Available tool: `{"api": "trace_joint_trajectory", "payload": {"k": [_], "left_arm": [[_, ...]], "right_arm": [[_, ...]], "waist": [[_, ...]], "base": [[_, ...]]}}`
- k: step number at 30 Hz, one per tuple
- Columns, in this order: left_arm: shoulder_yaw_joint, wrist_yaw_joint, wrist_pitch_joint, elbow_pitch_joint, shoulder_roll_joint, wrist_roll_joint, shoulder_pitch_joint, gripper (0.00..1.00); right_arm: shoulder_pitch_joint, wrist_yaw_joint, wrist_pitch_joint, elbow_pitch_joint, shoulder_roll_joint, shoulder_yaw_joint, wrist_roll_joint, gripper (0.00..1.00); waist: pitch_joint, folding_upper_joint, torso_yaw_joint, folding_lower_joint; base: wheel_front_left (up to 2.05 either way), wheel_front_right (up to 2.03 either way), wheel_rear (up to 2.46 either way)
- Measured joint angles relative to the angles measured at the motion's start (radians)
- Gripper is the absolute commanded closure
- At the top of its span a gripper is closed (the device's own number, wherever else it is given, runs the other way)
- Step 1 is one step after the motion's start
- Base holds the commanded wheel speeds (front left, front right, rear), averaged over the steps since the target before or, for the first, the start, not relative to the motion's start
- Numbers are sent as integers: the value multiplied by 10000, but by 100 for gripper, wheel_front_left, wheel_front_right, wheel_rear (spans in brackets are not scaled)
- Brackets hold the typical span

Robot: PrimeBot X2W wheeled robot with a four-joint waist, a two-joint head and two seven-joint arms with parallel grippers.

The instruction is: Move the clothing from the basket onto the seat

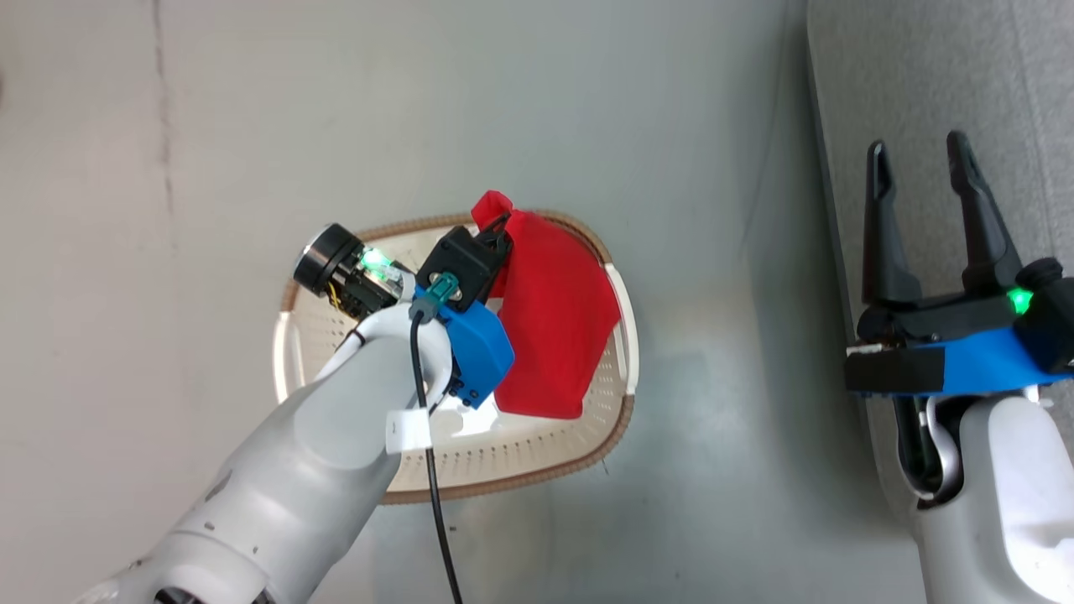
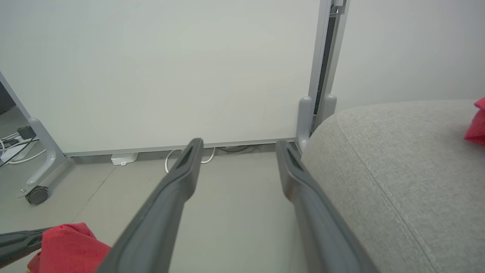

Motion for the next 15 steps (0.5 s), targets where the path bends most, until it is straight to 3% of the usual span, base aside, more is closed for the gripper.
{"api": "trace_joint_trajectory", "payload": {"k": [15], "left_arm": [[2000,211,0,-2585,330,1152,1441,100]], "right_arm": [[940,0,0,522,-52,88,59,0]], "waist": [[-2358,0,417,-1]], "base": [[0,0,0]]}}
